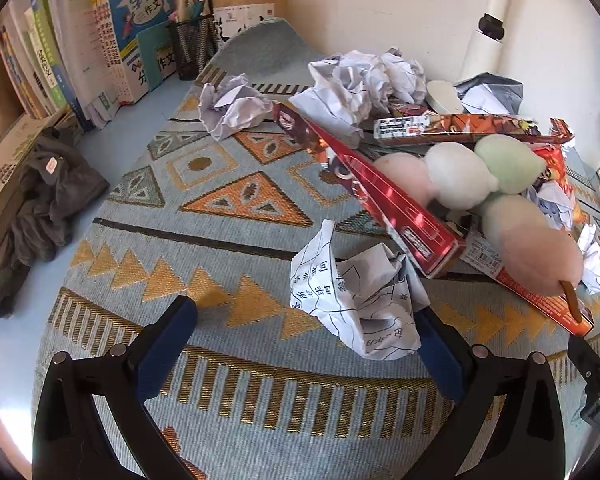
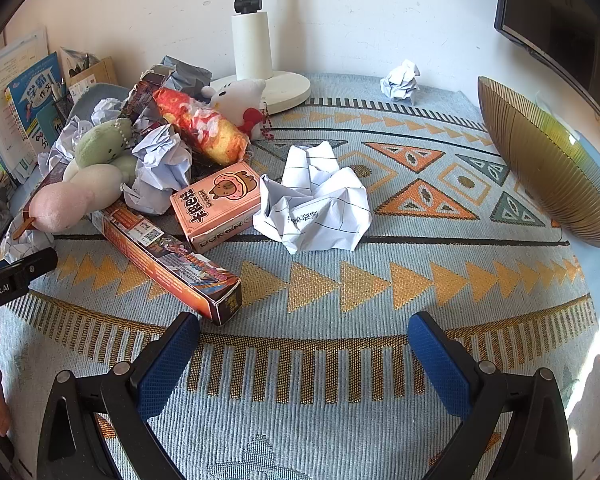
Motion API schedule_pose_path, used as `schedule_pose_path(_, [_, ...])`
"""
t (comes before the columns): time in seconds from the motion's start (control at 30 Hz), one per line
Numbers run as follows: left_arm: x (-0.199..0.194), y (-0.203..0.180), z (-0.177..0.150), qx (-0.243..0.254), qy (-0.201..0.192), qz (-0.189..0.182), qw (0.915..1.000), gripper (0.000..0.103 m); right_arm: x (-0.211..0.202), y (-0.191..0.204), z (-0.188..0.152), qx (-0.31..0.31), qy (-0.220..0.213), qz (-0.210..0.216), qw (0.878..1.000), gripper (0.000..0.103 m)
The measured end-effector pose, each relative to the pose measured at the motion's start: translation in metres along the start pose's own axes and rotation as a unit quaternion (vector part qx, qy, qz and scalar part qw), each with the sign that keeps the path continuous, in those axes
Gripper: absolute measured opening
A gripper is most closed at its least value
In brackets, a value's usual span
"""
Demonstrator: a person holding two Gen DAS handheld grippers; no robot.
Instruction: Organize objects
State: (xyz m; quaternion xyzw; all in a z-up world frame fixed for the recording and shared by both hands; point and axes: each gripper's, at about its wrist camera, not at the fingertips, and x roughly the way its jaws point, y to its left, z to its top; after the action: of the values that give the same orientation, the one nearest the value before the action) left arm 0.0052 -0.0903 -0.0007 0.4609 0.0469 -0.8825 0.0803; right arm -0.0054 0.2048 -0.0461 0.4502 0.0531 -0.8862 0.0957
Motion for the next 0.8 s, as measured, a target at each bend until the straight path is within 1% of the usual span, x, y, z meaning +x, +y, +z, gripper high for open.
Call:
schedule_pose_path(0.1, [-0.0008, 0.0028, -0.0022, -0.003, -0.01, 0.005, 0.9999, 0.103, -0.0001, -0.0001, 0.0001, 0.0, 0.0, 0.0, 1.0, 0.103])
schedule_pose_path(0.23, [-0.0013, 0.0013, -0.0014, -0.01, -0.009, 0.012, 0.9998, 0.103, 0.0026, -0.0023, 0.0013, 0.0, 0.0, 0.001, 1.0, 0.103])
schedule_pose_path(0.67, [-0.0013, 0.0005, -0.0014, -0.01, -0.009, 0.012, 0.9998, 0.103, 0.0025, -0.0023, 0.0031, 0.001, 0.0, 0.0, 1.0, 0.103])
schedule_pose_path(0.7, [-0.0014, 0.0005, -0.0015, -0.01, -0.009, 0.012, 0.9998, 0.103, 0.0028, -0.0012, 0.0, 0.002, 0.0, 0.0, 1.0, 0.103])
schedule_pose_path(0.8, [-0.0012, 0.0005, -0.0013, -0.01, -0.009, 0.012, 0.9998, 0.103, 0.0063, -0.0024, 0.0044, -0.012, -0.001, 0.012, 1.0, 0.103])
